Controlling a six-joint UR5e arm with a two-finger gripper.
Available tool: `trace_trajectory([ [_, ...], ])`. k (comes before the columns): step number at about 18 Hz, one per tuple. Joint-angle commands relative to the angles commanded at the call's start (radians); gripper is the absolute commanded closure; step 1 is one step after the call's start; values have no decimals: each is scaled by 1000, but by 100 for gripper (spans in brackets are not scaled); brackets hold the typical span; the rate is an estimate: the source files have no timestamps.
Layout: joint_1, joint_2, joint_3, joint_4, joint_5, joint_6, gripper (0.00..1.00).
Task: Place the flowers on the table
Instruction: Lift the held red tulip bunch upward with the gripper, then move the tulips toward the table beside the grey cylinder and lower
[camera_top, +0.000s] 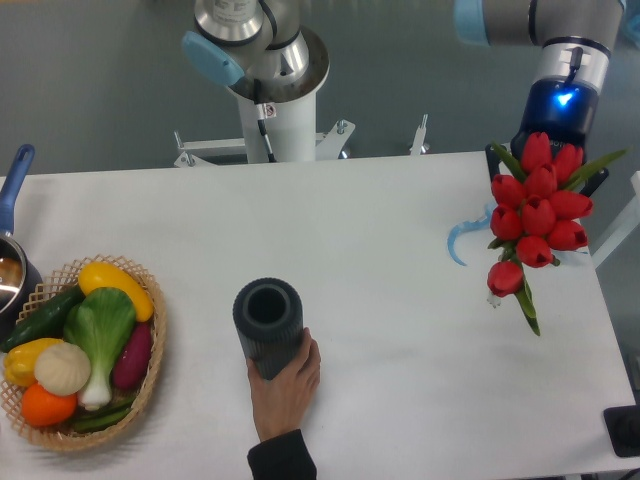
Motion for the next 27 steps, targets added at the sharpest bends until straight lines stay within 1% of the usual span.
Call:
trace_trajectory([
  [2, -3, 5, -14, 0, 15, 12, 60],
  [5, -2, 6, -8, -2, 19, 12, 60],
  [6, 0, 6, -5, -2, 31, 12, 60],
  [7, 0, 9, -2, -2, 72, 14, 60],
  [10, -11, 31, 15, -3, 279, 15, 60],
  [13, -54, 35, 20, -12, 379, 14, 60],
  [15, -96, 35, 18, -17, 526, 15, 60],
  [17, -146, 32, 23, -34, 668, 17, 60],
  [19, -181, 23, 43, -67, 747, 18, 60],
  [20, -195, 18, 55, -93, 781, 28, 60],
  [21, -216, 3, 64, -135, 854, 81, 60],
  [22, -235, 0, 66, -153, 917, 130, 60],
  [24, -281, -35, 71, -172, 1037, 199, 60],
  [25, -293, -55, 77, -170, 1083, 209, 60],
  [27, -328, -116, 112, -167, 1137, 207, 60],
])
